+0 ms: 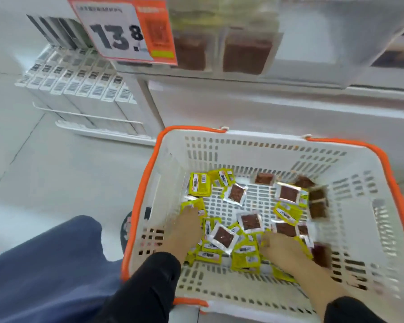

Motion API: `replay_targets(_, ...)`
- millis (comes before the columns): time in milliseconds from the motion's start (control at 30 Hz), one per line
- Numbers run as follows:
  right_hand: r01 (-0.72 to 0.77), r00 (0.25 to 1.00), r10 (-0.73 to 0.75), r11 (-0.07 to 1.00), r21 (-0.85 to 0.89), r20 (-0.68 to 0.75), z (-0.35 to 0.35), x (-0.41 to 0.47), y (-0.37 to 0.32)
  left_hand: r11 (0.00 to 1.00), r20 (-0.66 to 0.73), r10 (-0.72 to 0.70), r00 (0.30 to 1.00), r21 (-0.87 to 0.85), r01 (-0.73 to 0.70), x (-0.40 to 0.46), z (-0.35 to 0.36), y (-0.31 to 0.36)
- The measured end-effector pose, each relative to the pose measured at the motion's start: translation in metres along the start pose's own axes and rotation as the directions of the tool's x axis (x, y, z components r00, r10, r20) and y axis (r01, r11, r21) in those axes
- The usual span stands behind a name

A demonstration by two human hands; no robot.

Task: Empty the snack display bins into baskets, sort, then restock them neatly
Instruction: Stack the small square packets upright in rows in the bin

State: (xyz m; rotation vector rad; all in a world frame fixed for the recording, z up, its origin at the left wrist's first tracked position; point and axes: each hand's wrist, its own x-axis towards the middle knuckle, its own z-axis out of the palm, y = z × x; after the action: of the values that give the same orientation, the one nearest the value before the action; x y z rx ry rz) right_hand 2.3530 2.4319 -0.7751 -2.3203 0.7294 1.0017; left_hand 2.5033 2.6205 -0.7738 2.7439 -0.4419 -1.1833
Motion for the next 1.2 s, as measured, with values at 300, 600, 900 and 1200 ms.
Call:
replay_targets(300, 0.417, 0.908, -0.419, 0.905, -0.082, -0.006, 0.036, 0.039, -0.052, 0.992, -0.005, 0.049, 0.999, 0.119, -0.048, 0.032, 0.033, 0.004)
replay_targets(600, 0.352, 0.92, -0.391, 0.858, -0.375, -0.032, 0.035, 0.042, -0.054, 0.921, -0.022, 0.126, 0.992, 0.374, -0.109, 0.017, 0.038, -0.012)
replay_targets(900, 0.033, 0.976, -0.031, 0.999, 0.007, -0.215, 0.016, 0.037, -0.022, 0.993, 0.01, -0.114, 0.993, -0.032, 0.114, 0.008, 0.037, -0.009)
replay_targets(1200, 0.058, 0.979, -0.074, 0.994, -0.089, -0.189, 0.017, 0.036, -0.034, 0.995, 0.02, -0.086, 0.996, -0.043, 0.087, 0.011, 0.04, -0.008)
